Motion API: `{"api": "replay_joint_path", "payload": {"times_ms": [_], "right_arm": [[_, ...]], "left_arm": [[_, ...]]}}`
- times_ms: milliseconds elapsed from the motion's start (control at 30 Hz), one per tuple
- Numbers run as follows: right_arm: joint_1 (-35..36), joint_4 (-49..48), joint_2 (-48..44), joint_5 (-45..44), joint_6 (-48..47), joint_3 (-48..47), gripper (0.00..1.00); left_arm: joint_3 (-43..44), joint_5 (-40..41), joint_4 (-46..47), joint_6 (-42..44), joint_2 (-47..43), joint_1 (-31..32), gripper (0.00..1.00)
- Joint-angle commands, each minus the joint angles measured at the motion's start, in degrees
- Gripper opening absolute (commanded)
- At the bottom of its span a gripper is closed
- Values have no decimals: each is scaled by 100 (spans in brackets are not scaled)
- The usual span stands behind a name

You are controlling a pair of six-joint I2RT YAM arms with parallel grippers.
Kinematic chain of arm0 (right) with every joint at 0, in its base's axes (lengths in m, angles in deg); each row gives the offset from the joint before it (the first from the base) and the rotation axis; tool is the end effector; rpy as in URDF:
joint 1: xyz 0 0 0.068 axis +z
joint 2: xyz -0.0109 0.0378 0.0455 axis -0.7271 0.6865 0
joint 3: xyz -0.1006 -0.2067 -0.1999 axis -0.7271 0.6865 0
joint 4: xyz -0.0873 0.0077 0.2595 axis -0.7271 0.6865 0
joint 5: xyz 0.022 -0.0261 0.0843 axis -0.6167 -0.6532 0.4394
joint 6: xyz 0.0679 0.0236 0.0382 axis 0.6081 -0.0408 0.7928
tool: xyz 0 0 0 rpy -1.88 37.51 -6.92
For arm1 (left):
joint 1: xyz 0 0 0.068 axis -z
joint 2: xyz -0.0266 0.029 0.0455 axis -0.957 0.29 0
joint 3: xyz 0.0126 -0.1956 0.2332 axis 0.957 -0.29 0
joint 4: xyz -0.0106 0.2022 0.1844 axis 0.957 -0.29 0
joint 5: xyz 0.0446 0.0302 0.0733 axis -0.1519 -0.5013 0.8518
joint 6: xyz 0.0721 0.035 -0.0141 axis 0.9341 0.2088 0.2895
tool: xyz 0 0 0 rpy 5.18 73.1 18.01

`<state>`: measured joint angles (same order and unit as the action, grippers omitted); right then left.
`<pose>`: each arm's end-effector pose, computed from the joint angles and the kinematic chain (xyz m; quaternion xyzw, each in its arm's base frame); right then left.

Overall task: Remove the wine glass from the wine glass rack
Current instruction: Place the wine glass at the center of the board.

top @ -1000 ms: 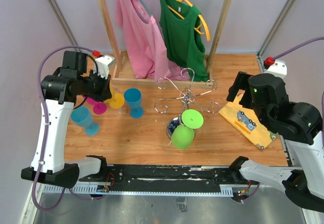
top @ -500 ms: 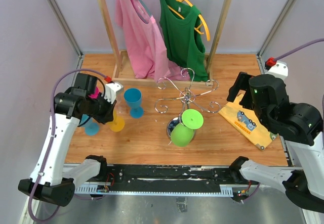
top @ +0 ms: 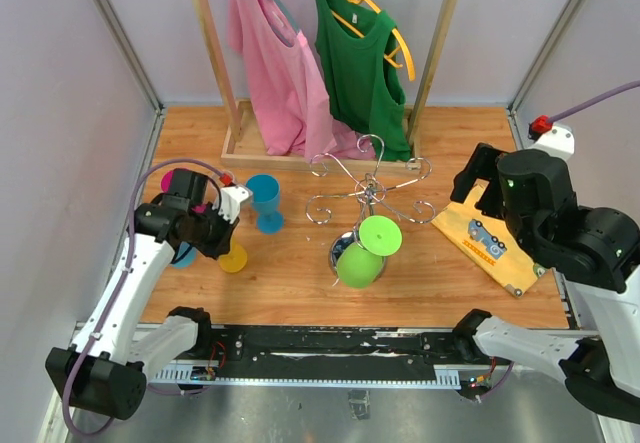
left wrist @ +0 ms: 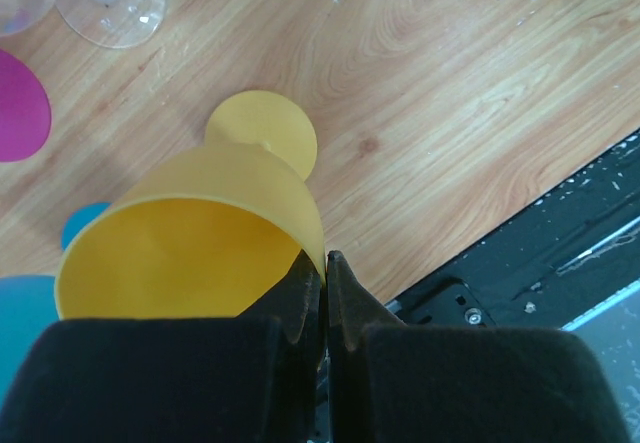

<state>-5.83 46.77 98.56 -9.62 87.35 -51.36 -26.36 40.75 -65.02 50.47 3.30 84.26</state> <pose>0.1198 0.0464 0.5113 0.1629 0.8195 0.0986 0.5405 0.1643 -0.0519 0.2963 0.3281 0.9064 -0.1042 0.2448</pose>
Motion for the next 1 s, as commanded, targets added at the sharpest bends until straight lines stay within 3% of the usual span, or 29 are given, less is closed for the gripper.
{"api": "replay_joint_path", "payload": {"times_ms": [0, 200, 633, 967], "right_arm": [[-85, 199, -140, -100, 238, -179, 98], [-89, 250, -153, -103, 291, -207, 99], [-87, 199, 119, 63, 168, -229, 99], [-138, 232, 329, 192, 6, -545, 99]], "left_arm": [[-279, 133, 582, 90, 38, 37, 0], [-364, 411, 578, 85, 120, 36, 2], [350, 77, -186, 213, 67, 34, 50], [1545, -476, -957, 469, 387, 34, 64]]}}
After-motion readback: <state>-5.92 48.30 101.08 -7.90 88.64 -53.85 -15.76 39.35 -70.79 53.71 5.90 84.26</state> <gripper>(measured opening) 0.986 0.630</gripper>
